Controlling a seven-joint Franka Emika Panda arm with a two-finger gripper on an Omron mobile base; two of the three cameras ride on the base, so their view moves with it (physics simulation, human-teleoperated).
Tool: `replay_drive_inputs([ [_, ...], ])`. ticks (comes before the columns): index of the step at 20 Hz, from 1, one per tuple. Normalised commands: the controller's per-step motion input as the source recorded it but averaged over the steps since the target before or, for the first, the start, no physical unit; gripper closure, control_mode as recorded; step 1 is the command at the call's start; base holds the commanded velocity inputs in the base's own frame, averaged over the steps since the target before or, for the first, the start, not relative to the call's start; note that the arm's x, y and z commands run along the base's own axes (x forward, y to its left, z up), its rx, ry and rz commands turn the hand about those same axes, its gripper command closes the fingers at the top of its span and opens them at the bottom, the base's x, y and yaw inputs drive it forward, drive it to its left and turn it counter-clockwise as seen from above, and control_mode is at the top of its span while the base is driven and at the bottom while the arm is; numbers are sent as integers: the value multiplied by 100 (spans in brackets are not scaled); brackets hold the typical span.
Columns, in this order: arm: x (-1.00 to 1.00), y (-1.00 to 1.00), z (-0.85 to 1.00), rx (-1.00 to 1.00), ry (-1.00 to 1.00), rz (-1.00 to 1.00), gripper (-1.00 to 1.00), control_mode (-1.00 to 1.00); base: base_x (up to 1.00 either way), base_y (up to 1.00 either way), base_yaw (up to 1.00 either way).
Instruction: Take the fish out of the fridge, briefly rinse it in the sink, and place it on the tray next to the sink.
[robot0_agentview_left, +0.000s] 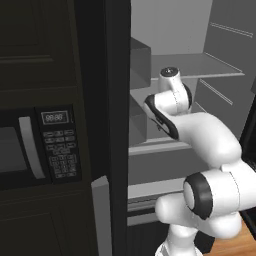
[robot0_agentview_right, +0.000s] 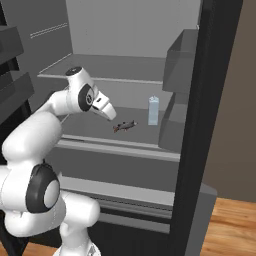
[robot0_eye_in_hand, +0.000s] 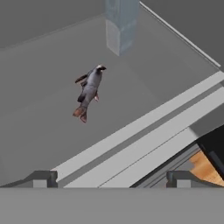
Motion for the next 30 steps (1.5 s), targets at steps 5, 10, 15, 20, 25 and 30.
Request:
replay_drive_inputs([
  [5,0,-14,-28,6,0,0,-100,-100,0,0,0],
  [10,0,-37,-37,21,-3,7,-100,-100,0,0,0],
  [15,15,0,-33,0,0,2,-100,-100,0,0,0],
  [20,59,0,-31,0,0,0,-100,-100,0,0,0],
  [25,77,0,-18,0,0,0,-100,-100,0,0,0],
  [30,58,0,-24,0,0,0,-100,-100,0,0,0],
])
